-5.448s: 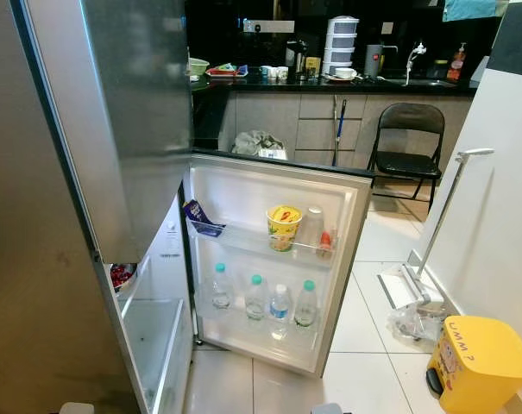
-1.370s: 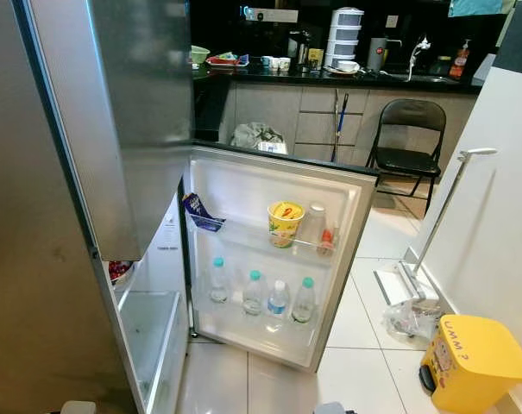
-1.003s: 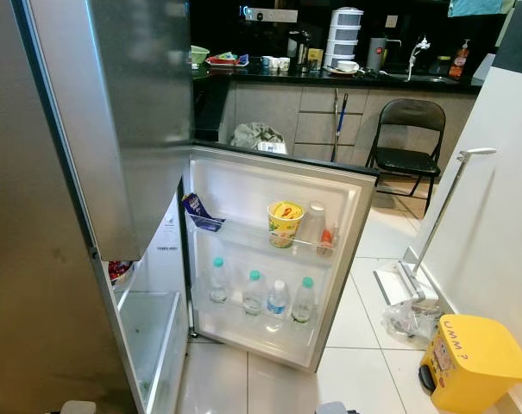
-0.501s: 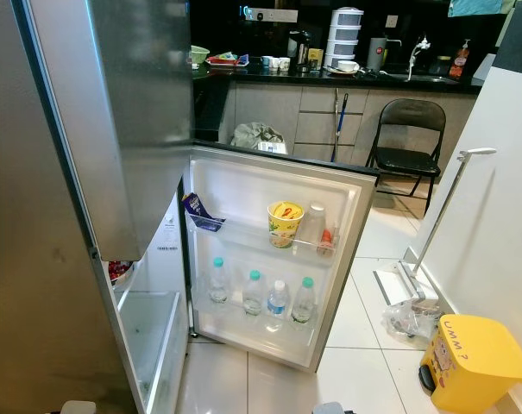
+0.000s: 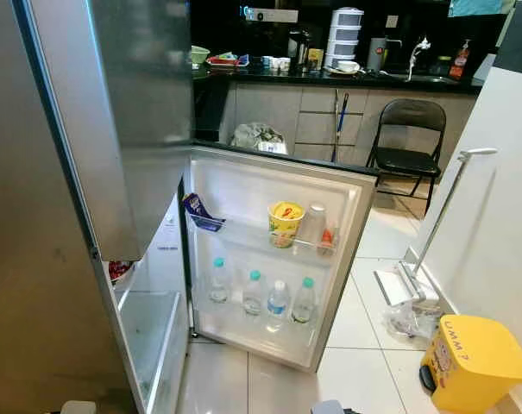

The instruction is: Restocking fridge

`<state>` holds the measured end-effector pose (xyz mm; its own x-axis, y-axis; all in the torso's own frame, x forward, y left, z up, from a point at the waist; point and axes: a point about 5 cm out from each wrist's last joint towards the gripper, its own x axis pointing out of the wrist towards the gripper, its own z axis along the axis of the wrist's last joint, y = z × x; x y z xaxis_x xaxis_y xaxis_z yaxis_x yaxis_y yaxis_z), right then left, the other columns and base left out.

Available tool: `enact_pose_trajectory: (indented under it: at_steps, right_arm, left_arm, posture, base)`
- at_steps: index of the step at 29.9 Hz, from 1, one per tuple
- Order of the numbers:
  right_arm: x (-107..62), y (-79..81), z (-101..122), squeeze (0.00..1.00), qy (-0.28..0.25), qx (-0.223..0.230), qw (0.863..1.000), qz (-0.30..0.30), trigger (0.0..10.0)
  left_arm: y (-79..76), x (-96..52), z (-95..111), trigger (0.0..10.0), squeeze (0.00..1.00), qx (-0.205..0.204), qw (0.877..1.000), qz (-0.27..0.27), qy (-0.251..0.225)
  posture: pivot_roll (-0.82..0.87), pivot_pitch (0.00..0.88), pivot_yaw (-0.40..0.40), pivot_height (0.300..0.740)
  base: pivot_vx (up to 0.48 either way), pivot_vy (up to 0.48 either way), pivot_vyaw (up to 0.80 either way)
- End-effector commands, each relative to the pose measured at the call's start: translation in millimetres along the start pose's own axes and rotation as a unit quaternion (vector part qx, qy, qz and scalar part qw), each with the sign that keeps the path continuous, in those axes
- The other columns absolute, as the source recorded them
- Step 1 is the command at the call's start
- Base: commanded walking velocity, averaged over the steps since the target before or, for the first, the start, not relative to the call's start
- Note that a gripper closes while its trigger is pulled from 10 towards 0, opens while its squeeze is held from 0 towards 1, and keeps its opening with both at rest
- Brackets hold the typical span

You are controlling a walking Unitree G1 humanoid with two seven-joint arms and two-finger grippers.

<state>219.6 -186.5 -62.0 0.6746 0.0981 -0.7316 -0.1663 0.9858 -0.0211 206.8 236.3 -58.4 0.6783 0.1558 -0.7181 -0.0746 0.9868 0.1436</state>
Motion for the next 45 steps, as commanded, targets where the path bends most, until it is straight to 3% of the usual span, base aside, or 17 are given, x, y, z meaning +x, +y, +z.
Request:
enact_pose_trajectory:
  at_steps: [1,3,7,12,21,35,45]
  right_arm:
    - [0.1,-2.4,3.9,0.00,-0.008,-0.006,1.000,0.001,10.0]
    - [2.5,-7.1,21.5,0.00,-0.031,-0.011,0.999,-0.002,10.0]
    - [4.8,-10.3,41.5,0.00,-0.056,-0.018,0.998,-0.005,10.0]
    - [6.5,-11.1,57.8,0.00,-0.074,-0.023,0.997,-0.006,10.0]
    - [4.5,4.5,24.0,0.00,-0.037,-0.032,0.999,0.019,10.0]
    - [3.9,1.5,24.2,0.00,-0.038,-0.027,0.999,0.015,10.0]
    - [0.5,3.8,5.5,0.00,-0.019,-0.022,0.999,0.015,10.0]
  left_arm:
    - [-5.2,1.0,1.2,10.0,0.00,0.004,1.000,-0.008,0.003]
    - [-5.2,4.9,18.9,10.0,0.00,0.005,1.000,-0.010,-0.017]
    - [-3.0,7.3,32.6,10.0,0.00,0.007,0.999,-0.008,-0.032]
    - [-0.3,6.5,29.1,10.0,0.00,0.008,1.000,-0.006,-0.029]
    - [-1.6,-1.4,-9.1,10.0,0.00,0.006,1.000,-0.004,0.015]
    - [-1.8,0.5,-2.7,10.0,0.00,0.011,1.000,-0.007,0.010]
    - [-1.9,-3.7,-18.1,10.0,0.00,0.018,0.999,-0.009,0.029]
  posture:
    - [0.01,0.049,-0.027,0.740]
    - [0.01,0.035,-0.032,0.740]
    - [0.02,0.030,-0.033,0.740]
    - [0.01,0.020,-0.032,0.740]
    - [0.02,0.034,-0.034,0.740]
    - [0.02,0.033,-0.032,0.740]
    - [0.02,0.038,-0.019,0.740]
  base:
    - [0.000,0.000,0.00]
    - [0.000,0.000,0.00]
    - [0.000,0.000,0.00]
    - [0.000,0.000,0.00]
    - [0.000,0.000,0.00]
    - [0.000,0.000,0.00]
    - [0.000,0.000,0.00]
